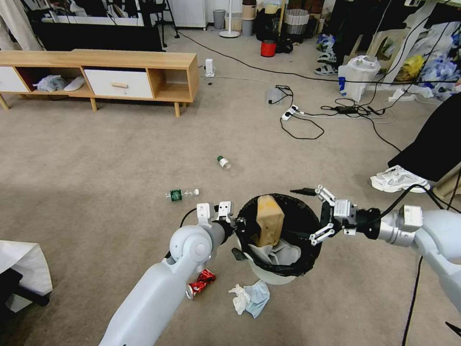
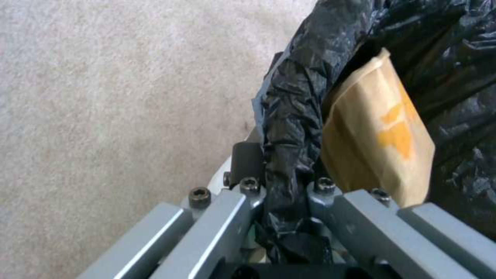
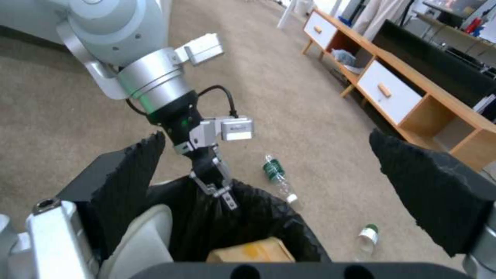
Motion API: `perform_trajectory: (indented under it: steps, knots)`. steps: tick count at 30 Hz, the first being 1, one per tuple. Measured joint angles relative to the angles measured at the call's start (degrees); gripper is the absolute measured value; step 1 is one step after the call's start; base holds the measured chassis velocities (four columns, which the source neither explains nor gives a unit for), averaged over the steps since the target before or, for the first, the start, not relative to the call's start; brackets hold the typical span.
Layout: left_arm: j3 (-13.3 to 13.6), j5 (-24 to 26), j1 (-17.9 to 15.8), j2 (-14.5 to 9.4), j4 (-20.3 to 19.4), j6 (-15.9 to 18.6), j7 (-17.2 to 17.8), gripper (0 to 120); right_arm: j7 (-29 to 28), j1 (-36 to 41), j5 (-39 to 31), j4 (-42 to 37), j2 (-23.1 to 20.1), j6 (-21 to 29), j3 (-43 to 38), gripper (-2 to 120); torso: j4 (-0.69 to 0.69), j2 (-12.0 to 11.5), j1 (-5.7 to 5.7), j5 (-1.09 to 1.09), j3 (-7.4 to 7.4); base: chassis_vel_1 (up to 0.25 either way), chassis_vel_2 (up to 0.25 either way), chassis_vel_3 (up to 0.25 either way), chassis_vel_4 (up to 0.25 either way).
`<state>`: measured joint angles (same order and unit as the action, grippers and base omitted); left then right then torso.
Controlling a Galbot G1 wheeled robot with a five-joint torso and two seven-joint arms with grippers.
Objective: Pick up the trash bin and place the garbage on the floor into it.
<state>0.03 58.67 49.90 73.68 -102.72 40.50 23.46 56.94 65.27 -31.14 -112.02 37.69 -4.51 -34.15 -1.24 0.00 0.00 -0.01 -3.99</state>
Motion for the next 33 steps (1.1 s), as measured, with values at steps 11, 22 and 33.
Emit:
perform_trajectory:
  steps: [11, 22, 33]
  knots:
    - [-3.65, -0.51, 2.55, -0.64, -2.3, -0.09, -0.2, 3, 0.01, 1.15, -1.52, -1.82, -1.44, -0.01, -3.79, 100, -0.01, 0.0, 0.0, 0.0, 0.0, 0.0, 0.0, 0.0, 0.0]
    - [-10.98, 0.13, 4.81, -2.32, -6.08, 0.19, 0.54, 3, -0.38, -0.44, -2.18, 0.61, -0.72, 0.11, -5.05, 100, 0.0, 0.0, 0.0, 0.0, 0.0, 0.0, 0.0, 0.0, 0.0]
    - [-15.93, 1.86, 5.59, -4.7, -9.97, 0.66, 1.99, 3, -0.38, -0.7, -1.58, 3.76, 0.37, 0.08, -4.95, 100, 0.0, 0.0, 0.0, 0.0, 0.0, 0.0, 0.0, 0.0, 0.0]
